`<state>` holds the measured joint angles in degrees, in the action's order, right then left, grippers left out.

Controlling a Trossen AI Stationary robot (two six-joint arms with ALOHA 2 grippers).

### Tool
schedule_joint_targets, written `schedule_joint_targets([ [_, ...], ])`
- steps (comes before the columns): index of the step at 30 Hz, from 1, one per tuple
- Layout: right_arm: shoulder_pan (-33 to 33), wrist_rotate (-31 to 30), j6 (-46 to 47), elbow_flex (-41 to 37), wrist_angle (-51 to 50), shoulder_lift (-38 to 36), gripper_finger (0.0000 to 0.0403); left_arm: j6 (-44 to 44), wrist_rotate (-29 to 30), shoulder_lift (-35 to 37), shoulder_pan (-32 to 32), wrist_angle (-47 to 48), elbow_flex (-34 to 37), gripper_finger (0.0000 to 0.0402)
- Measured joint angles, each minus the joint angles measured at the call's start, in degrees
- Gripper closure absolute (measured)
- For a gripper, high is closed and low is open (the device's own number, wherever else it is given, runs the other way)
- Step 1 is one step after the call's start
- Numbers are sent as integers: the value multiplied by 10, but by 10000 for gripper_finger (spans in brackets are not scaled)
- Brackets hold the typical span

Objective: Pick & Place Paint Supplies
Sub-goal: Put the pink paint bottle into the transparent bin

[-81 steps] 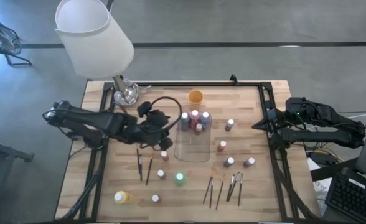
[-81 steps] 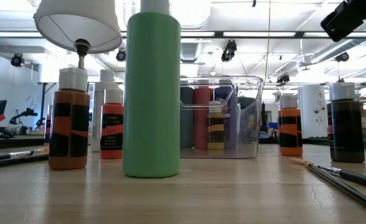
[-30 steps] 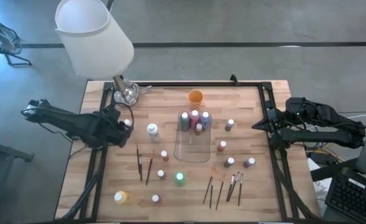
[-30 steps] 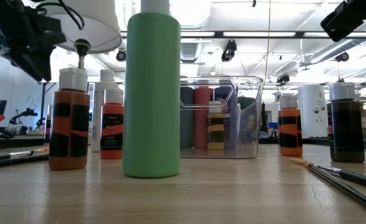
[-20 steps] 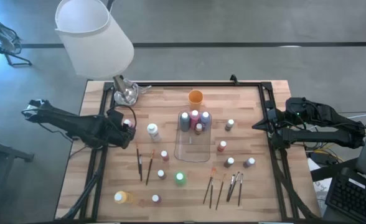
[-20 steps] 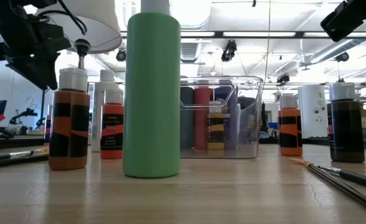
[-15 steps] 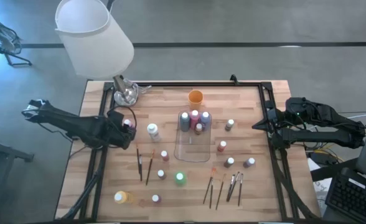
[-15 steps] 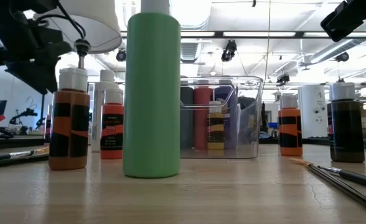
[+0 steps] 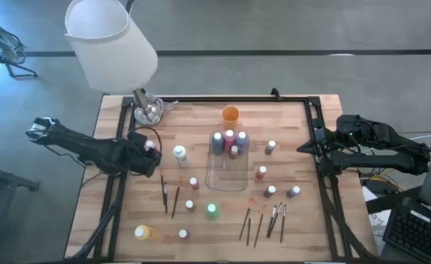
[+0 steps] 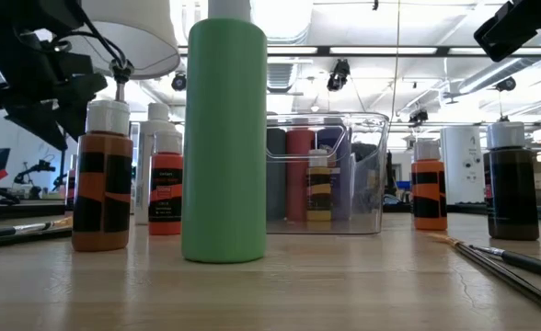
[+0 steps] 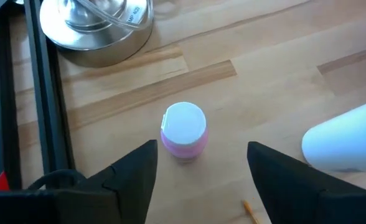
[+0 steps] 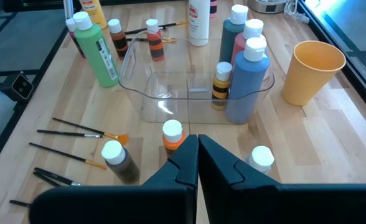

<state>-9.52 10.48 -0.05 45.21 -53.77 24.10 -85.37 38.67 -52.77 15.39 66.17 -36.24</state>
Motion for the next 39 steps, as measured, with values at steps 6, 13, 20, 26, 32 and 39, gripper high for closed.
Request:
schedule_joint_targets([
  [6,0,0,0,0,0,0,394,-2,29,0,-10,-31,28,154],
  [13,0,0,0,0,0,0,394,-3,49,0,-19,-58,54,157],
  [20,0,0,0,0,0,0,394,-4,64,0,-21,-83,70,165],
  [26,0,0,0,0,0,0,394,-2,75,0,-21,-88,79,181],
  [32,0,0,0,0,0,0,394,-2,79,0,-21,-88,83,207],
  [39,0,0,0,0,0,0,394,-2,81,0,-21,-92,83,253],
])
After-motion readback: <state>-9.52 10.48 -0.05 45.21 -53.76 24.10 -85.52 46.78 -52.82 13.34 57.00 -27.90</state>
